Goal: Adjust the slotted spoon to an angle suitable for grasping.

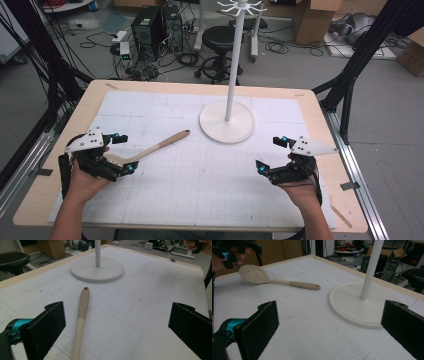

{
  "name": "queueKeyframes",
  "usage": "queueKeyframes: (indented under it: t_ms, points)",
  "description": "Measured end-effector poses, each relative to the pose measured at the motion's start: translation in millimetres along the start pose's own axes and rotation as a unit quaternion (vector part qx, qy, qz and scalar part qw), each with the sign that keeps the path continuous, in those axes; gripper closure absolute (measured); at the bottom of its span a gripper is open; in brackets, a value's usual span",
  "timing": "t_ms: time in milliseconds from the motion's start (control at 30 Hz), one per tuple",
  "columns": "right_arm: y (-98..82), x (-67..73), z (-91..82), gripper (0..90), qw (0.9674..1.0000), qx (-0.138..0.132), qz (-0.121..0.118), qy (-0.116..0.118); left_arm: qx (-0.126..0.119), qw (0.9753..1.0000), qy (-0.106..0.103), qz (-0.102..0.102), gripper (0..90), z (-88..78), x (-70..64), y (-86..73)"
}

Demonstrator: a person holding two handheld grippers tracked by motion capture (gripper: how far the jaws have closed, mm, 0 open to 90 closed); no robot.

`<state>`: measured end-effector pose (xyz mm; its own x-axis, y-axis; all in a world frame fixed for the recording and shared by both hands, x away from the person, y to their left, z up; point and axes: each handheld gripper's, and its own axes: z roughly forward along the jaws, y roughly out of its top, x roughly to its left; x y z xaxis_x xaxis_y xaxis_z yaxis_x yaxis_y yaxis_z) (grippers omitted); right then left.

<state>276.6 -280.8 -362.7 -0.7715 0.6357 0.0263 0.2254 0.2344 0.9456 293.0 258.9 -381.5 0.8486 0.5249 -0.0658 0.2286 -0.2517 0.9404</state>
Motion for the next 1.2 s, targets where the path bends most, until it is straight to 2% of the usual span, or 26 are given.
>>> queueKeyframes:
  t_ms: [267,533,800,1033,1133,1167,1200]
  points:
    - [-1.6,-3.4,-2.2,0.3,1.0000,0.000,-0.001,-0.002,0.002,1.0000,0.004,-0.001,1.7,0.2,0.9,-0.3]
    - [0.1,1.2,-2.4,0.3,0.9999,0.006,-0.004,-0.007,0.006,1.0000,-0.001,0.000,1.7,2.3,0.7,-0.6]
    - [-2.5,0.2,-0.1,0.3,0.9999,0.012,-0.003,-0.007,0.006,1.0000,0.005,-0.004,1.7,1.1,2.5,1.3]
    - [-2.6,0.5,1.3,0.3,0.9998,0.017,-0.002,-0.005,0.032,0.9993,0.014,-0.007,1.7,10.4,10.4,14.4]
    - [-2.7,-0.3,2.2,0.3,0.9998,0.015,-0.006,-0.007,0.061,0.9979,0.023,-0.008,1.7,21.3,15.5,25.4]
    - [-2.7,-0.6,1.9,0.3,0.9999,0.016,-0.004,-0.006,0.081,0.9965,0.022,-0.005,1.7,29.7,17.9,33.0]
    - [-2.7,-0.6,1.9,0.3,0.9999,0.016,-0.004,-0.006,0.081,0.9965,0.022,-0.005,1.7,29.7,17.9,33.0]
